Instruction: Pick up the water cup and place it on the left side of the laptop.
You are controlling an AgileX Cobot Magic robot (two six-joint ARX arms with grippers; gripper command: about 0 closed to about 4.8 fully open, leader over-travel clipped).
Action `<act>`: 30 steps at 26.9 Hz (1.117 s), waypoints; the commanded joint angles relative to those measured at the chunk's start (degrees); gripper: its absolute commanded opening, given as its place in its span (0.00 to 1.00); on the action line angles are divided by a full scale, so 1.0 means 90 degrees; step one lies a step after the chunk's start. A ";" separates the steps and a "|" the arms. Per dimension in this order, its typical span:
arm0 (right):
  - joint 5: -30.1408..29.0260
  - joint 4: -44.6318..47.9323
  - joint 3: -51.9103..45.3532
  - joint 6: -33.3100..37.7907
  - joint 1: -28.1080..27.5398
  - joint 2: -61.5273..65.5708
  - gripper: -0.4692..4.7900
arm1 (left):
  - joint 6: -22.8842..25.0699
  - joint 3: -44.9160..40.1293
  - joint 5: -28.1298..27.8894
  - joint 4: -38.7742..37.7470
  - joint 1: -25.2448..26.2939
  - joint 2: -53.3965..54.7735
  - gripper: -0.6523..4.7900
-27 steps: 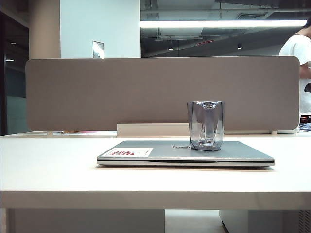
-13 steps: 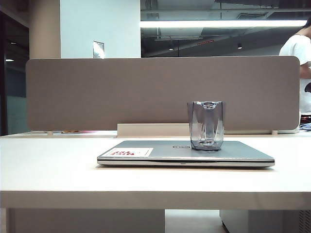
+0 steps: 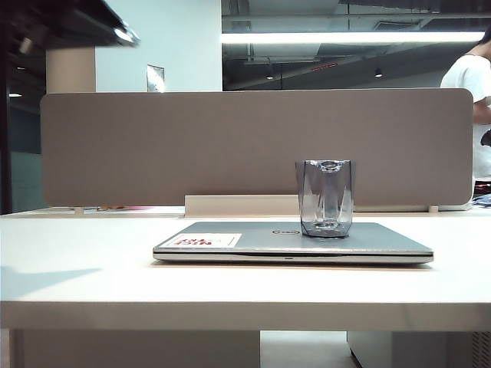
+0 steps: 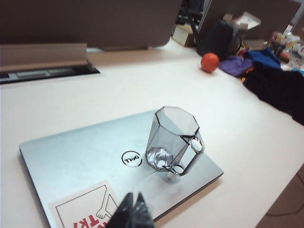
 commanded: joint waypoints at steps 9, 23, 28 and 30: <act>0.0015 0.0112 -0.0034 0.0017 -0.0002 -0.0010 0.08 | -0.0010 0.0034 -0.2465 0.1943 -0.2297 0.1904 0.11; 0.0160 0.0163 -0.0034 0.0017 -0.0007 -0.0010 0.08 | -0.0019 0.1185 -0.3242 0.2686 -0.3327 0.4371 0.11; 0.0355 0.0160 -0.0034 0.0017 -0.0010 -0.0010 0.08 | -0.0163 0.1749 -0.3264 0.2686 -0.3662 0.5013 0.11; 0.0420 0.0158 -0.0034 0.0017 -0.0012 -0.0010 0.08 | -0.0185 0.1838 -0.3723 0.2693 -0.3861 0.5098 0.11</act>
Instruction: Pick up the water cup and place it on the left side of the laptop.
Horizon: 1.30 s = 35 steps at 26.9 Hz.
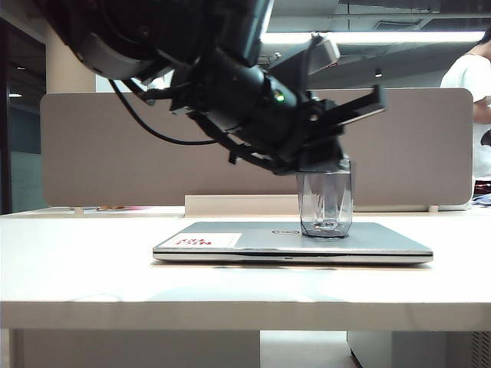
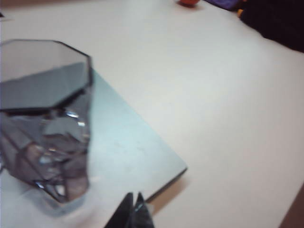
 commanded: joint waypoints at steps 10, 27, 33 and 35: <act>0.0068 0.0078 -0.0034 0.0015 -0.0005 -0.0010 0.08 | -0.0180 0.1078 -0.0775 0.0051 -0.0221 0.0967 0.11; 0.0044 0.0049 -0.0034 0.0017 0.0000 -0.0010 0.08 | -0.0172 0.1139 -0.1574 0.0189 -0.0080 0.1197 0.11; 0.0041 0.0049 -0.0034 0.0017 0.0000 -0.0010 0.08 | -0.0124 0.1137 -0.1836 0.0121 0.0051 0.1197 0.11; 0.0041 0.0049 -0.0034 0.0015 0.0000 -0.0010 0.08 | -0.0121 0.1137 -0.1938 0.0022 0.0095 0.1197 0.11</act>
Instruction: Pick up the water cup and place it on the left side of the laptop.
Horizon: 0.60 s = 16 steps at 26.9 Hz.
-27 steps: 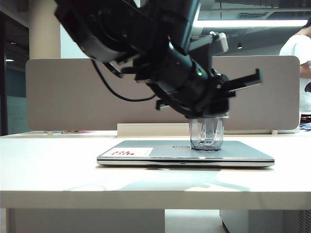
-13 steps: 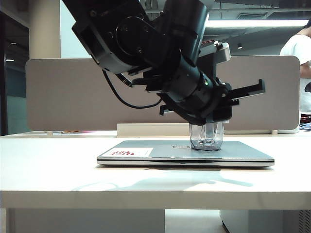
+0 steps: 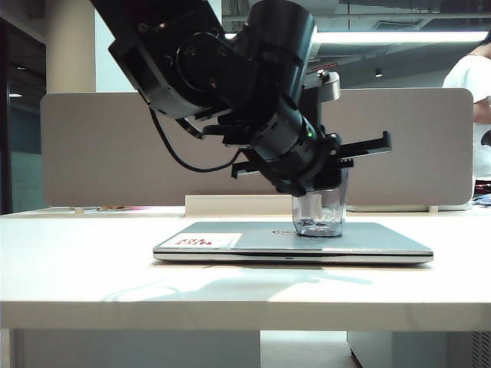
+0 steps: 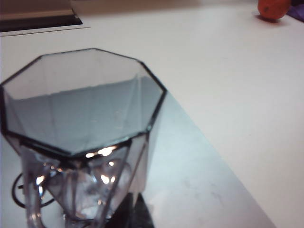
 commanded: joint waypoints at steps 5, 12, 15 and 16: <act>-0.0012 0.0063 -0.0034 0.0017 0.0000 -0.0010 0.08 | 0.0032 0.0024 -0.0170 -0.0585 0.0214 -0.0005 0.11; -0.0012 0.0063 -0.0034 0.0017 0.0000 -0.0010 0.08 | 0.0051 0.0022 -0.0335 -0.0588 0.0437 -0.0007 0.11; -0.0012 0.0061 -0.0034 0.0017 0.0000 -0.0010 0.08 | 0.0051 0.0024 -0.0333 -0.0602 0.0636 -0.0007 0.11; -0.0010 0.0058 -0.0034 0.0017 0.0000 -0.0010 0.08 | 0.0049 0.0024 -0.0333 -0.0661 0.0685 -0.0007 0.11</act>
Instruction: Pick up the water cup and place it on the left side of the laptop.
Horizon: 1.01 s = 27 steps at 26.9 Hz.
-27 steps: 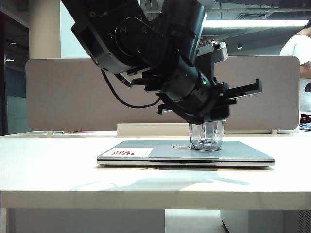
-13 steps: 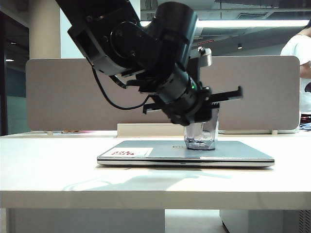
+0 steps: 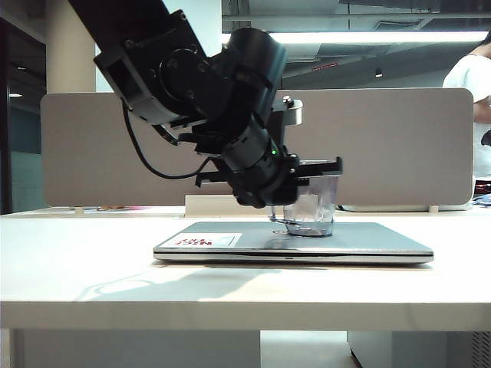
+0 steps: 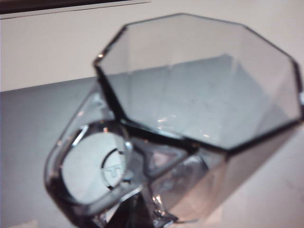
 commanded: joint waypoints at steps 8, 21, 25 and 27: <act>-0.0005 0.0058 -0.0034 0.0015 0.0000 -0.0012 0.08 | 0.0027 0.0024 0.0049 -0.1739 0.0017 -0.0738 0.25; -0.0007 0.0058 -0.0034 0.0017 0.0000 -0.0012 0.08 | 0.0000 0.0024 0.0940 -0.1795 0.0767 -0.0806 0.46; -0.0007 0.0058 -0.0034 0.0015 -0.0002 -0.0012 0.08 | 0.0005 0.0022 0.1103 -0.1598 0.0758 -0.0697 0.46; -0.0007 0.0058 -0.0034 0.0015 -0.0002 -0.0012 0.08 | -0.0002 0.0022 0.1103 -0.1494 0.0758 -0.0685 0.46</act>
